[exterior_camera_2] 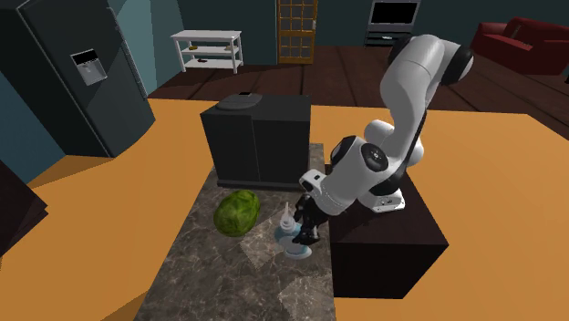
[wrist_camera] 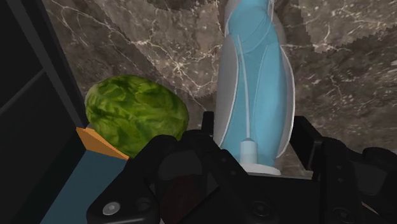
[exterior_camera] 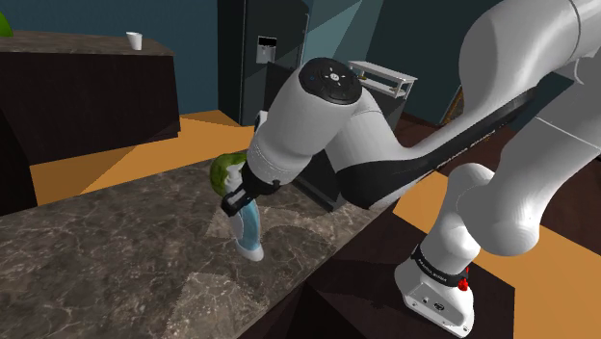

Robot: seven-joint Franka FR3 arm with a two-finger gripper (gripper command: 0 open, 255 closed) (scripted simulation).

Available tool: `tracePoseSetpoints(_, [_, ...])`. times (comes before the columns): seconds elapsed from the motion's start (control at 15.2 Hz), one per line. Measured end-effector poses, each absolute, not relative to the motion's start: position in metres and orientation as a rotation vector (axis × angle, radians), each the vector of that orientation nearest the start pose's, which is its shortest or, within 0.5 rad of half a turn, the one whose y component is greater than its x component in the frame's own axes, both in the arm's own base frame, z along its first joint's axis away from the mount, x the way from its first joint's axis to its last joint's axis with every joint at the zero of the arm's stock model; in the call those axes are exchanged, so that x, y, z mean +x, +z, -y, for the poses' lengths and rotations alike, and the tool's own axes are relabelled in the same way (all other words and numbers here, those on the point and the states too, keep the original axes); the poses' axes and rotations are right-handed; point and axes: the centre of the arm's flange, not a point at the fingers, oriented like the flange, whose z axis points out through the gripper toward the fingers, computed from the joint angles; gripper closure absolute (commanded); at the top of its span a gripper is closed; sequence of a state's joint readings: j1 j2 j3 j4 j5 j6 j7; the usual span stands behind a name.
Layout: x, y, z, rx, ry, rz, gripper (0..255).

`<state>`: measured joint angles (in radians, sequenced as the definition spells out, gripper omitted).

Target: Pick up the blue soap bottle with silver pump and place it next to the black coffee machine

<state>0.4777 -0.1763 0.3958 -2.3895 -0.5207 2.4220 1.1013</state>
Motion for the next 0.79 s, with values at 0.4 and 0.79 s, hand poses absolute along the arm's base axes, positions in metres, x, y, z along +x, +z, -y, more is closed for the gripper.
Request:
tracePoseSetpoints(0.4, [0.317, 0.433, -0.377, -3.142, -0.753, 0.217, 255])
tracePoseSetpoints(0.79, [0.315, 0.465, -0.377, -3.142, -0.753, 0.217, 255])
